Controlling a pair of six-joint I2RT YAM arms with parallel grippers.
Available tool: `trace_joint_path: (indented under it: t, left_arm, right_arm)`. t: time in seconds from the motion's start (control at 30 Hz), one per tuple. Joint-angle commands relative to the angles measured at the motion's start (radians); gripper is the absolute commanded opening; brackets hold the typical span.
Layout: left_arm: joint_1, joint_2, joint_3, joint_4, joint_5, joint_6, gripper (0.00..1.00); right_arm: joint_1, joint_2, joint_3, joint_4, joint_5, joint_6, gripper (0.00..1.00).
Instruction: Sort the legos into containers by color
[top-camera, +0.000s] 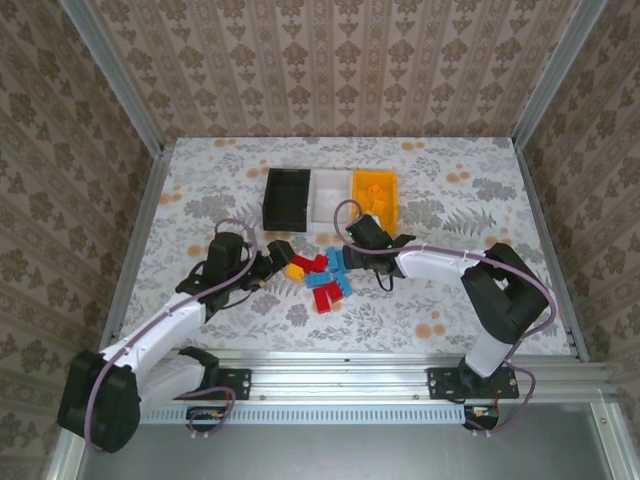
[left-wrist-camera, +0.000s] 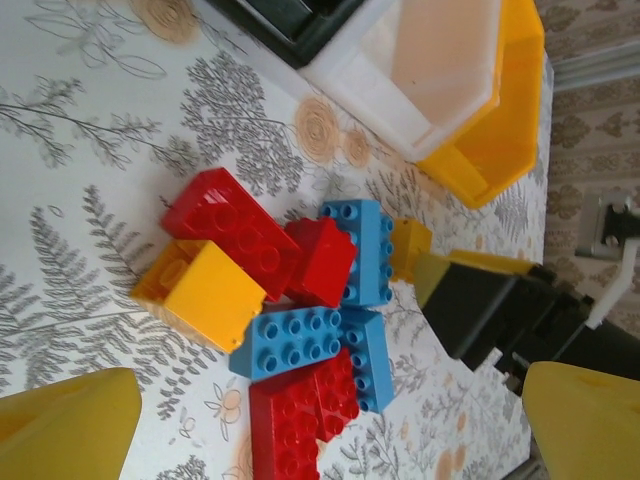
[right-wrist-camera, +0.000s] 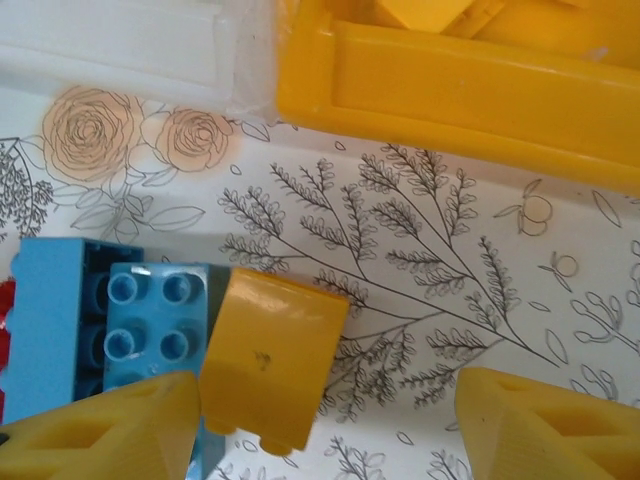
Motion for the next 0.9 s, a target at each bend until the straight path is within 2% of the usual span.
trace_joint_path:
  t: [0.0, 0.07, 0.13, 0.2, 0.3, 0.5, 0.67, 0.8, 0.87]
  left_arm:
    - [-0.006, -0.028, -0.012, 0.004, -0.002, -0.005, 1.00]
    - [-0.007, -0.053, -0.021, -0.001, -0.017, -0.009, 1.00]
    - [-0.006, -0.075, -0.023, -0.011, -0.028, -0.009, 1.00]
    - [-0.006, -0.097, -0.022, -0.033, -0.034, -0.004, 1.00]
    - [-0.006, -0.127, -0.021, -0.067, -0.052, 0.009, 1.00]
    - [-0.005, -0.146, -0.022, -0.067, -0.071, 0.011, 1.00]
    - [-0.005, -0.115, -0.014, -0.064, -0.054, 0.013, 1.00]
    - [-0.006, -0.096, -0.013, -0.074, -0.045, -0.008, 1.00]
    - [-0.005, -0.096, -0.013, -0.075, -0.046, -0.013, 1.00]
  right_arm:
    - [-0.004, 0.034, 0.044, 0.010, 0.006, 0.033, 0.70]
    - [-0.012, 0.079, 0.080, -0.014, 0.013, 0.036, 0.68]
    - [-0.012, 0.117, 0.114, -0.044, 0.042, 0.034, 0.63]
    - [-0.012, 0.125, 0.120, -0.054, 0.049, 0.034, 0.55]
    - [-0.013, 0.112, 0.095, -0.037, 0.056, 0.031, 0.50]
    - [-0.015, 0.091, 0.070, -0.056, 0.064, 0.007, 0.49]
    - [-0.017, 0.091, 0.053, -0.057, 0.023, 0.010, 0.49]
    - [-0.018, 0.084, 0.048, -0.053, 0.015, 0.004, 0.39]
    - [-0.017, 0.088, 0.052, -0.055, 0.009, 0.003, 0.39]
